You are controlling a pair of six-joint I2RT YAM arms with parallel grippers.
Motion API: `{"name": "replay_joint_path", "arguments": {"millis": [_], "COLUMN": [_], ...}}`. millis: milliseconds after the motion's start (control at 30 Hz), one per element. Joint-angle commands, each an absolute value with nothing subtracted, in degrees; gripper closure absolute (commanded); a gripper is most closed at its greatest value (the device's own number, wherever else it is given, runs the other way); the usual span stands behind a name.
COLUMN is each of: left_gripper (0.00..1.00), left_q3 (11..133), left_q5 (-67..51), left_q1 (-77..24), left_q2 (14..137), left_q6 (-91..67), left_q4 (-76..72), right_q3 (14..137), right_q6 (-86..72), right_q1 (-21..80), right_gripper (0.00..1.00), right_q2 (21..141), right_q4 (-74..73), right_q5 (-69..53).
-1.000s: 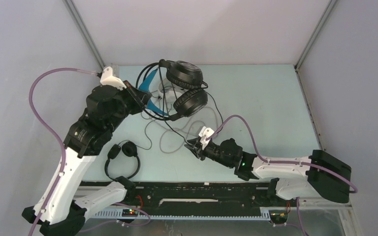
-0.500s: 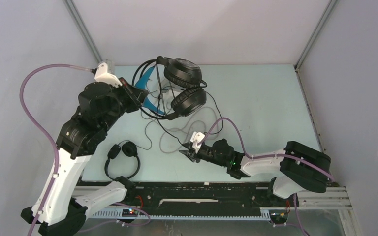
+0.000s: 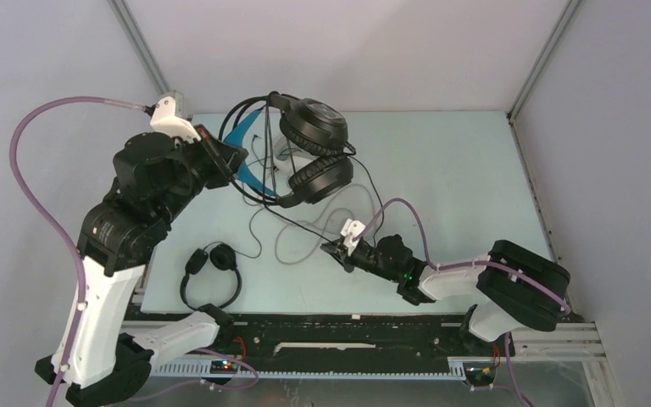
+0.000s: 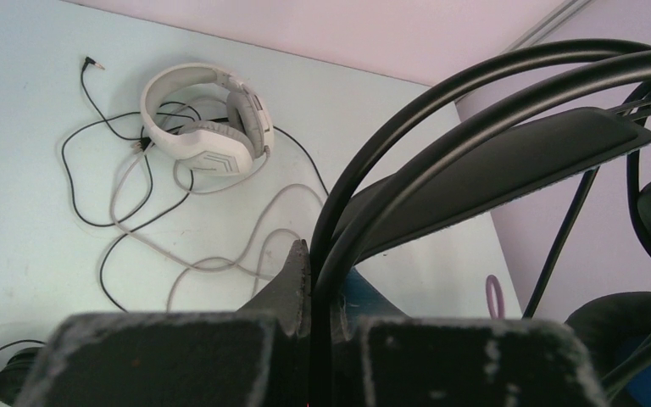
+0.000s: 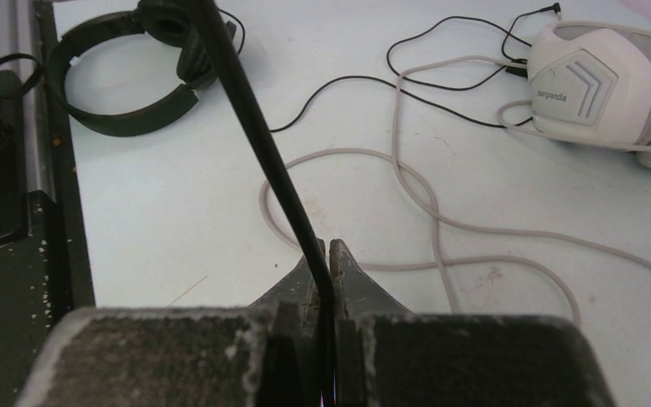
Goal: Wrap the headphones
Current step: Wrap the headphones cable around the headphones.
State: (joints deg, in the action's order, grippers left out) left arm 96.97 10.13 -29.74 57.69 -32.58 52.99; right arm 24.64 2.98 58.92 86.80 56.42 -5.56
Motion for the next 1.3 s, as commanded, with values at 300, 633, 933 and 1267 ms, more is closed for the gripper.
{"name": "replay_joint_path", "arguments": {"millis": [300, 633, 933, 1267], "left_gripper": [1.00, 1.00, 1.00, 1.00], "left_q3": [101.84, 102.32, 101.07, 91.52], "left_q5": [10.24, 9.47, 1.84, -23.13], "left_q1": [-27.05, -25.23, -24.61, -24.61], "left_q2": [57.67, 57.77, 58.11, 56.97], "left_q6": [-31.37, -30.28, -29.77, -20.10], "left_q4": [47.20, 48.03, 45.80, 42.48], "right_q3": [16.10, 12.70, 12.42, 16.05], "right_q6": [-0.88, -1.78, -2.37, -5.37], "right_q1": [59.34, 58.55, 57.93, 51.48], "right_gripper": [1.00, 1.00, 1.00, 1.00], "right_q2": [83.21, 83.05, 84.07, 80.67], "right_q4": [66.43, 71.89, 72.73, 63.29], "right_q5": [-2.66, 0.00, 2.01, 0.83]}}
